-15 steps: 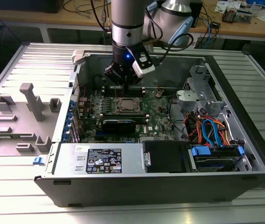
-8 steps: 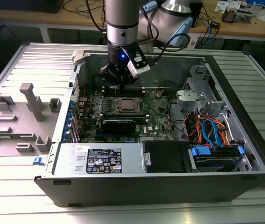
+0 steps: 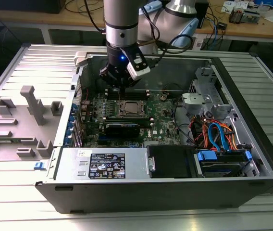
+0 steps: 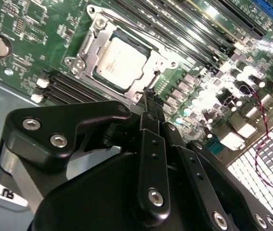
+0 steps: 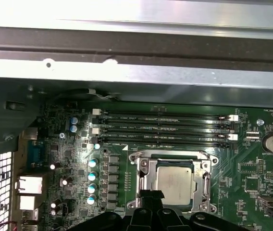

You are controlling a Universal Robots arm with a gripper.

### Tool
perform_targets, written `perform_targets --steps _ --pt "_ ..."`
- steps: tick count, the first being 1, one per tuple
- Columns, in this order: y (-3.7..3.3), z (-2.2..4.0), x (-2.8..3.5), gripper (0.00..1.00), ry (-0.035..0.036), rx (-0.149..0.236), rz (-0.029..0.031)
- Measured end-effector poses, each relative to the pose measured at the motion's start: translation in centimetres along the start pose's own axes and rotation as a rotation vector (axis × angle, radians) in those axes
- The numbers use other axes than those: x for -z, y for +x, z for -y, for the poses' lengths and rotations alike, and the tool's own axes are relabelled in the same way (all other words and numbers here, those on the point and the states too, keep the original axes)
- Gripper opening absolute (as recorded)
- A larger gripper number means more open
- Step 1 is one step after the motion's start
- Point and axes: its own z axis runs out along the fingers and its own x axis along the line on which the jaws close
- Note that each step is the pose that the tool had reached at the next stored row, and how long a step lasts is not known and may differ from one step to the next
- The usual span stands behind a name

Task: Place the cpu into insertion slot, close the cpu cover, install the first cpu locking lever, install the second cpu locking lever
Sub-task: 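Install the first cpu locking lever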

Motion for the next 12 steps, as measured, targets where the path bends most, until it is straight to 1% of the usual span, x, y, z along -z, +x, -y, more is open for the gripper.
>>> perform_targets --steps 11,12 --pt "1.98 -0.1 0.04 0.11 0.0 0.0 0.0001" --pt "2.26 -0.13 0.04 0.11 0.0 0.0 0.0002"
